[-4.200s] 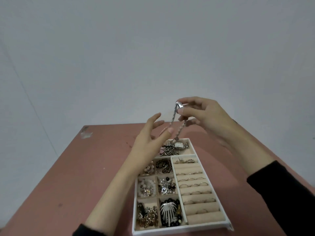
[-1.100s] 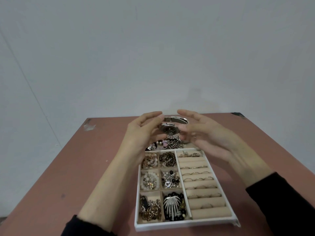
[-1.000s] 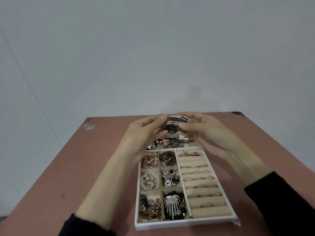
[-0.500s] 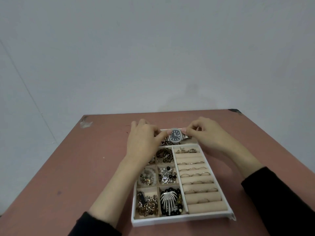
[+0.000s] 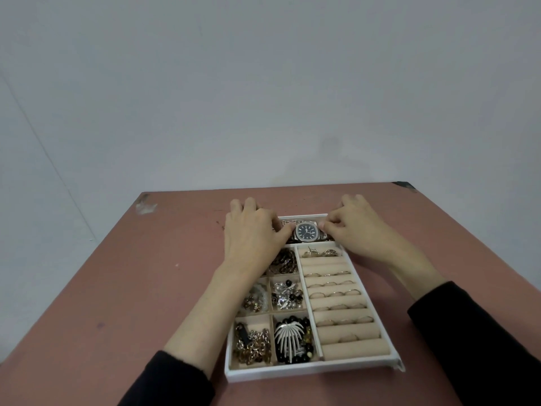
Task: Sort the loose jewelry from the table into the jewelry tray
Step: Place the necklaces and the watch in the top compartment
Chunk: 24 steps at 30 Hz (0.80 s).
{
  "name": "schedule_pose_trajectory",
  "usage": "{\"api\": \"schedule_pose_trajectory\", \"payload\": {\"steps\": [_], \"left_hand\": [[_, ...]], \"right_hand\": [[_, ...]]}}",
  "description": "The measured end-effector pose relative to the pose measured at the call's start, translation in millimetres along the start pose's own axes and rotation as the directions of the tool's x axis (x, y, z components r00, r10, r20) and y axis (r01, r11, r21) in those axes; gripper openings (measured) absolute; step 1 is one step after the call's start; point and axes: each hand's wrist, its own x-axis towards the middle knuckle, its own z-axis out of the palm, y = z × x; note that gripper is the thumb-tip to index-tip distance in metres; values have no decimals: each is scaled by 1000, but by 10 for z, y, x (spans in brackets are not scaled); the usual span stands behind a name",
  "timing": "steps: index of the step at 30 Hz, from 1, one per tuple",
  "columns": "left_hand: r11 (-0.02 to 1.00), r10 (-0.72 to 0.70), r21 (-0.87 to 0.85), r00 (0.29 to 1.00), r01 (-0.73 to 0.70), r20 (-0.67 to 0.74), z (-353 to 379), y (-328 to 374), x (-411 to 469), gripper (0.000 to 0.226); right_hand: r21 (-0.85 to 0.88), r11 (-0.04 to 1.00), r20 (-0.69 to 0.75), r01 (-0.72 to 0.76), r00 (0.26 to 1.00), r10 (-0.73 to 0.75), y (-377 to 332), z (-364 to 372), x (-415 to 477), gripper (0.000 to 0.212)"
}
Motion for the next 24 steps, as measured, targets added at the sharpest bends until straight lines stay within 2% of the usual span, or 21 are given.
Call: {"api": "schedule_pose_trajectory", "payload": {"steps": [5, 7, 10, 12, 14, 16, 19, 24], "left_hand": [[999, 11, -32, 999, -12, -30, 1, -33, 26, 33], [998, 25, -49, 1000, -26, -12, -8, -41, 44, 33], [989, 72, -134, 997, -66, 40, -59, -67, 166, 28], [981, 121, -165, 983, -97, 139, -114, -94, 296, 25], [981, 157, -155, 943, -116, 293, -169, -98, 399, 23], [981, 189, -124, 904, -152, 384, -185, -94, 474, 21], [980, 198, -51, 908, -193, 369, -163, -93, 523, 16], [986, 123, 82, 959, -148, 256, -174, -199, 481, 17]], "right_hand": [[76, 997, -26, -6, 1000, 8, 18, 28, 22, 5], [101, 995, -54, -4, 999, 9, 9, 32, 21, 2], [198, 980, -176, -3, 984, 39, -2, -14, 3, 3], [258, 966, -239, -17, 968, 81, -4, -43, -13, 7], [288, 957, -263, -30, 959, 110, 1, -53, -20, 10], [307, 951, -268, -34, 956, 120, 5, -55, -22, 11], [349, 937, -269, -32, 954, 133, 13, -61, -25, 10], [434, 900, -263, -44, 949, 173, 63, -144, -51, 8]]}}
